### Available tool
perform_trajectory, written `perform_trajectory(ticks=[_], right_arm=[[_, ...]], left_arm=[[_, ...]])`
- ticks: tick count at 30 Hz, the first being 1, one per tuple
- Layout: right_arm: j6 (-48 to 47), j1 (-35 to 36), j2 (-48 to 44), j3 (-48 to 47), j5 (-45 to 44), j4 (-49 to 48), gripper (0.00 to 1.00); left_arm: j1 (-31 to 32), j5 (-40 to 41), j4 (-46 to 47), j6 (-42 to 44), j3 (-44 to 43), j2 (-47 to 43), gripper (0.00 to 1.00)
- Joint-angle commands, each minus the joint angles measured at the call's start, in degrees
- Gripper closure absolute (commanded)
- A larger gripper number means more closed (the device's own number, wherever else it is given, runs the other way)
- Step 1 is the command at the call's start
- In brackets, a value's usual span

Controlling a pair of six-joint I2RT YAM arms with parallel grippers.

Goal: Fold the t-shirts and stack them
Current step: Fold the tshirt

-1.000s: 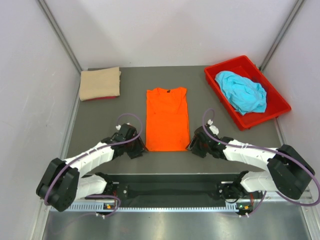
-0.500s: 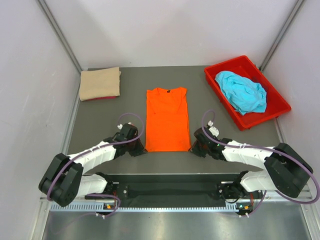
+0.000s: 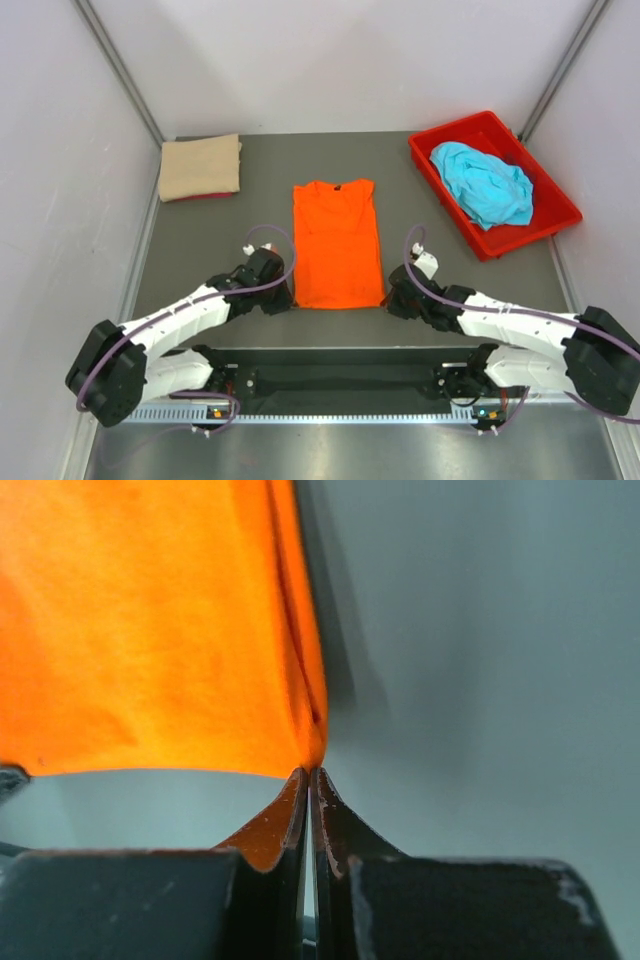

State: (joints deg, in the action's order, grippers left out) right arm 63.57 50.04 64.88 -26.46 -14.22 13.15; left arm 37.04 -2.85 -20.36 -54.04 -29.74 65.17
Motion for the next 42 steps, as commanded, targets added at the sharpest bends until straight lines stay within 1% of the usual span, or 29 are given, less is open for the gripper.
perform_trajectory(ticks=[1, 3, 8, 14, 18, 23, 26, 27, 28, 29, 31, 32, 35, 36, 37, 39, 40, 42], right_arm=[[-1.52, 3.04, -3.09, -3.86, -6.07, 5.92, 1.0], [-1.43, 4.27, -3.88, -4.56, -7.66, 7.67, 1.0], [-3.01, 4.8, -5.82, -5.79, -9.86, 9.18, 1.0], [-7.31, 4.37, -6.0, -11.33, -14.25, 12.16, 1.0], [-11.0, 0.68, -3.63, -16.15, -13.47, 11.47, 1.0], [-18.72, -6.44, 2.7, -21.96, -9.61, 8.57, 1.0], [-22.33, -11.01, 6.74, -26.53, -6.8, 7.16, 1.0], [-23.13, -12.15, 8.05, -29.59, -5.92, 7.07, 1.0], [-24.1, -14.16, 10.94, -31.18, -3.91, 6.98, 1.0], [-25.85, -15.05, 12.45, -32.76, -3.19, 6.98, 1.0], [-27.35, -17.07, 16.56, -37.16, -0.74, 6.02, 1.0], [-28.67, -17.6, 18.16, -40.22, 0.06, 5.4, 1.0], [-30.69, -19.63, 24.49, -45.24, 1.73, 5.57, 1.0], [-31.05, -20.15, 26.16, -48.39, 2.09, 5.75, 1.0], [-31.14, -21.55, 28.96, -49.73, 3.13, 5.75, 1.0], [-31.84, -22.7, 31.43, -53.67, 3.67, 5.57, 1.0], [-32.54, -23.84, 34.23, -55.18, 4.19, 5.66, 1.0], [-32.98, -24.81, 37.14, -59.82, 5.07, 6.19, 1.0]], left_arm=[[0.58, 2.32, -5.73, 0.52, -3.83, -2.32, 1.0], [0.84, 4.52, -6.88, 0.25, -5.06, -3.81, 1.0], [0.76, 5.23, -8.99, 0.69, -7.79, -5.14, 1.0], [0.76, 7.94, -10.67, 2.45, -14.02, -1.28, 1.0], [-0.21, 9.62, -10.49, 4.64, -19.56, 2.15, 1.0], [-3.1, 10.59, -11.11, 8.6, -28.08, 7.69, 1.0], [-7.32, 8.05, -9.18, 10.62, -31.87, 11.55, 1.0], [-9.5, 6.82, -8.56, 10.97, -32.74, 13.39, 1.0], [-10.48, 6.11, -7.86, 11.76, -34.67, 14.45, 1.0], [-12.15, 5.5, -7.16, 12.2, -35.91, 16.81, 1.0], [-13.48, 4.26, -6.1, 13.34, -39.85, 19.46, 1.0], [-14.26, 4.0, -5.49, 13.78, -41.26, 22.17, 1.0], [-15.5, 3.56, -4.17, 15.45, -47.59, 27.79, 1.0], [-15.85, 3.47, -3.73, 15.72, -49.26, 29.3, 1.0], [-16.2, 3.21, -3.9, 16.24, -52.84, 30.8, 1.0], [-17.17, 3.12, -4.42, 16.77, -56.55, 35.71, 1.0], [-17.52, 3.12, -4.77, 17.21, -60.05, 37.21, 1.0], [-18.14, 1.36, -4.51, 17.65, -62.89, 41.52, 1.0]])
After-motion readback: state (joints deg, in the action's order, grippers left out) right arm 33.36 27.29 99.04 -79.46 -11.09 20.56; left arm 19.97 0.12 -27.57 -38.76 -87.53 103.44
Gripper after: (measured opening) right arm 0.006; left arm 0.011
